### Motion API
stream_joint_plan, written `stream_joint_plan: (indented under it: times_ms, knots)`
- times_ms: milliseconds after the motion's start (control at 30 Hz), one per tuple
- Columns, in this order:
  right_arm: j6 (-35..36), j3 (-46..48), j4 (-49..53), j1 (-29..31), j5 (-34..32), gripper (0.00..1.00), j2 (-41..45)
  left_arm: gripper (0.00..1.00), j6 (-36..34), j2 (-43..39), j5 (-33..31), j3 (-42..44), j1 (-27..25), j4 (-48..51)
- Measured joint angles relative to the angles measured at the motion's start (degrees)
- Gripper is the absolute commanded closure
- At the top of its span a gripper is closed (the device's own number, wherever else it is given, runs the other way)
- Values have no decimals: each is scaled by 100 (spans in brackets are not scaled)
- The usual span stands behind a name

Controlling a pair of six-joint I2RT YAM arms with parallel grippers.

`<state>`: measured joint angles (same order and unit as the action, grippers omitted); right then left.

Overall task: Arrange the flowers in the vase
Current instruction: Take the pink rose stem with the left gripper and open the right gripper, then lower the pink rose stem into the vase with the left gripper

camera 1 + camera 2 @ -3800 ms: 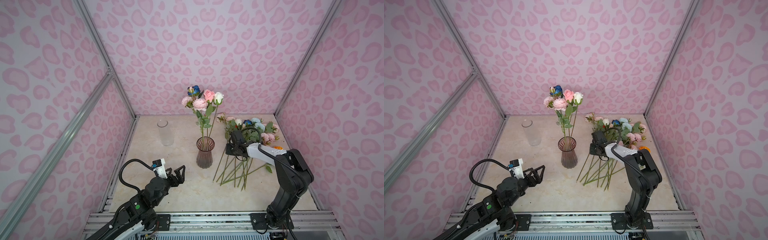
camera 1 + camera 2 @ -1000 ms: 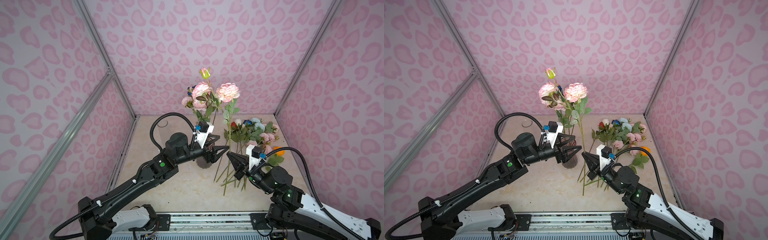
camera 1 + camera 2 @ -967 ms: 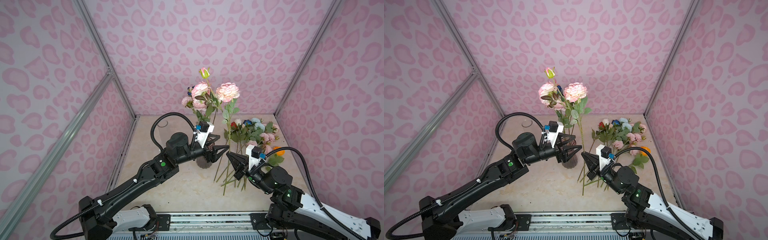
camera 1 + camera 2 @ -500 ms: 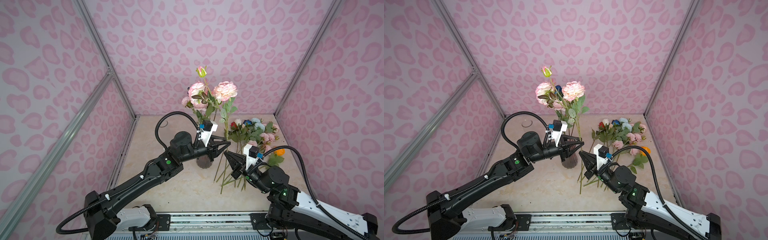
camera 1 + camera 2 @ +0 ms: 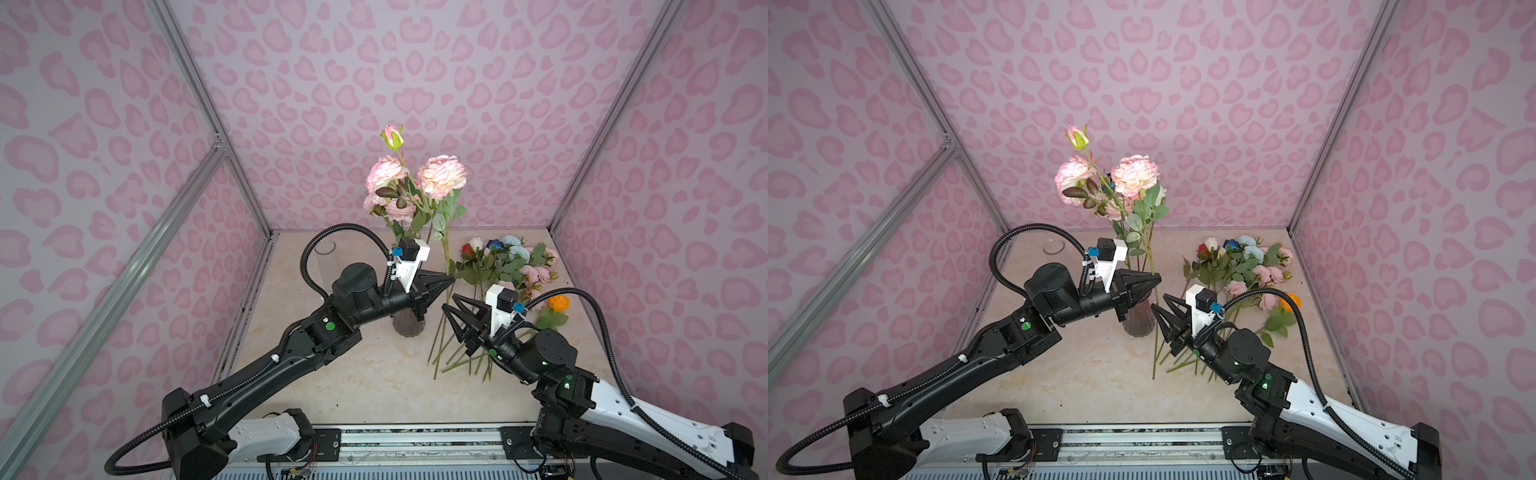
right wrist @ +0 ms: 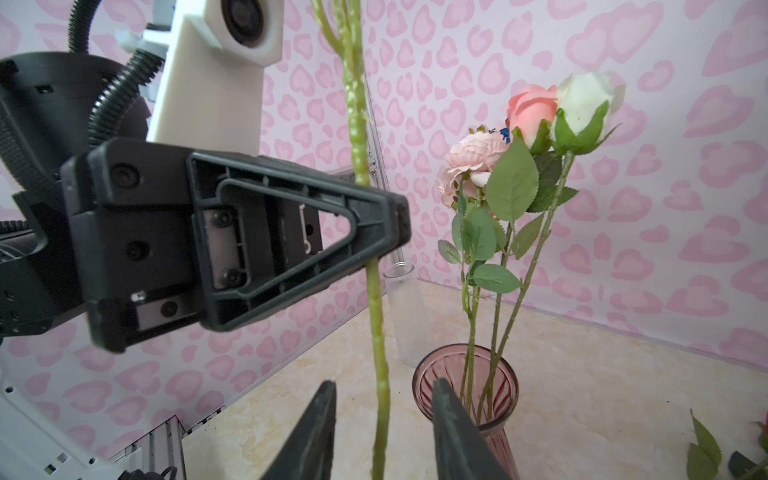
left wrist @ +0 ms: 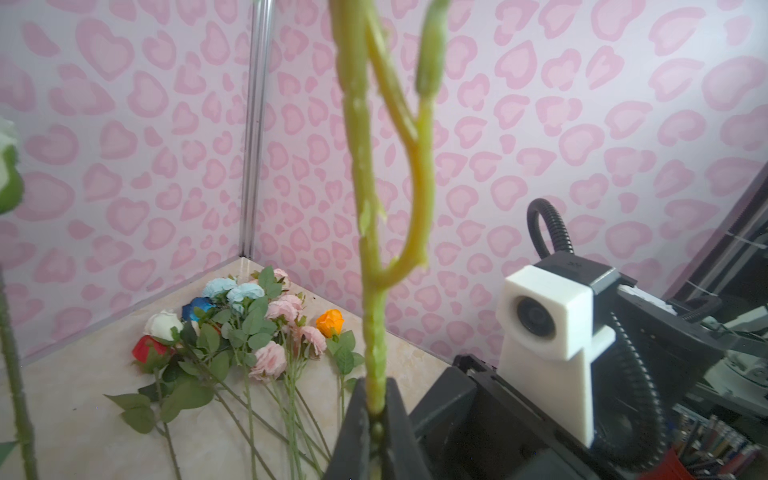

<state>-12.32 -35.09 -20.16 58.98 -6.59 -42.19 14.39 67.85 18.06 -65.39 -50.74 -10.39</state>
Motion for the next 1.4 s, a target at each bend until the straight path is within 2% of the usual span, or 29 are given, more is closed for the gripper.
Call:
stream_joint_plan:
  times_ms: [333, 533, 633, 900, 1400]
  knots:
    - [50, 417, 181, -11, -752, 59, 833, 96, -1547, -304, -1589, -772, 22, -44]
    - [90, 494, 299, -11, -997, 59, 935, 96, -2334, 87, -2142, -1259, 157, -210]
    - [101, 455, 317, -11, -1049, 59, 951, 96, -2496, 304, -2249, -1453, 297, -271]
    - [138, 470, 378, -13, -1209, 59, 1126, 96, -2483, 616, -2299, -1397, 472, -295]
    - [81, 612, 507, -125, -1355, 58, 1093, 96, -1711, 525, -2249, -20, 525, -192]
